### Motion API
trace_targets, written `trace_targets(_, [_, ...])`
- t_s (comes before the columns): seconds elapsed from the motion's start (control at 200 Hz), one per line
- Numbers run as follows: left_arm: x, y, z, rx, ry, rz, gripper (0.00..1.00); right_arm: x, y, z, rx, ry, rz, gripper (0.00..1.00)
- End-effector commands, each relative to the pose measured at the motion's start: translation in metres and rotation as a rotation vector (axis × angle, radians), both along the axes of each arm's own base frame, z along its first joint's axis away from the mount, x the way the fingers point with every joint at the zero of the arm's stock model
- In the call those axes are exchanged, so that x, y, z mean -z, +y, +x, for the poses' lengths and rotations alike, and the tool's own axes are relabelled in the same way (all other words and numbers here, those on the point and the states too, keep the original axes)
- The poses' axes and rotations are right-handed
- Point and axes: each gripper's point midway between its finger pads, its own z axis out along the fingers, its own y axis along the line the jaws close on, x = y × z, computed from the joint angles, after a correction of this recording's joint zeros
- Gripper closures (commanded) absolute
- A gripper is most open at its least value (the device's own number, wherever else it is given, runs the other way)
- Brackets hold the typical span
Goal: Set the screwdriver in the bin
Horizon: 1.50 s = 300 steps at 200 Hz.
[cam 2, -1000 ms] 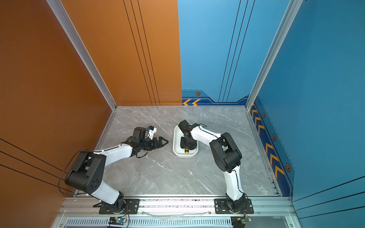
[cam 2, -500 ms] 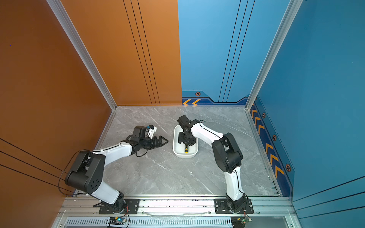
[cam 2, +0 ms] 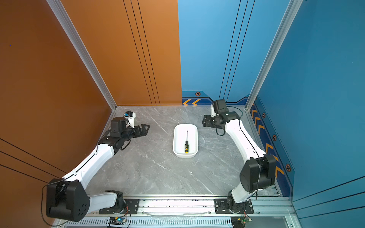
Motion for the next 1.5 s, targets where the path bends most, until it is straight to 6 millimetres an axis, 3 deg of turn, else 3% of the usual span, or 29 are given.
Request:
trace_targets(0.0, [-0.008,0.067,-0.008,-0.228,-0.094,0.181,0.02,0.007,-0.040,0.007,-0.005,-0.096,-0.122,0.24])
trace_targets(0.1, [-0.004,0.093,-0.012,-0.296,-0.204,0.199,0.02,0.017,-0.066,0.012,0.026,-0.189,-0.154,0.23])
trace_targets(0.22, [0.025,0.116,-0.016,-0.377,-0.176,0.221,0.02,0.034,-0.093,0.016,0.098,-0.311,-0.171,0.22])
trace_targets(0.35, [0.058,0.114,-0.012,-0.347,-0.215,0.195,0.02,0.052,-0.118,0.012,0.204,-0.475,-0.111,0.21])
trace_targets(0.501, [0.078,0.106,-0.005,-0.292,-0.246,0.162,0.02,0.069,-0.133,0.000,0.264,-0.558,-0.119,0.18])
trace_targets(0.681, [0.088,0.103,-0.002,-0.264,-0.201,0.176,0.02,0.079,-0.128,-0.017,0.248,-0.506,-0.114,0.18])
trace_targets(0.796, [0.101,0.102,-0.004,-0.268,-0.216,0.181,0.02,0.087,-0.125,-0.023,0.269,-0.591,-0.065,0.17])
trace_targets(0.866, [0.108,0.098,-0.006,-0.247,-0.227,0.179,0.02,0.103,-0.126,-0.027,0.283,-0.581,-0.082,0.17])
trace_targets(1.026, [0.111,0.092,-0.005,-0.219,-0.248,0.185,0.02,0.112,-0.116,-0.025,0.242,-0.586,-0.109,0.17])
trace_targets(1.132, [0.113,0.087,-0.001,-0.206,-0.238,0.227,0.02,0.124,-0.092,-0.013,0.155,-0.567,-0.187,0.17])
trace_targets(1.292, [0.132,0.064,0.007,-0.136,-0.186,0.324,0.02,0.128,-0.095,-0.017,0.165,-0.560,-0.197,0.15])
trace_targets(1.497, [0.130,0.069,0.009,-0.168,-0.201,0.322,0.02,0.128,-0.098,-0.017,0.188,-0.570,-0.202,0.00])
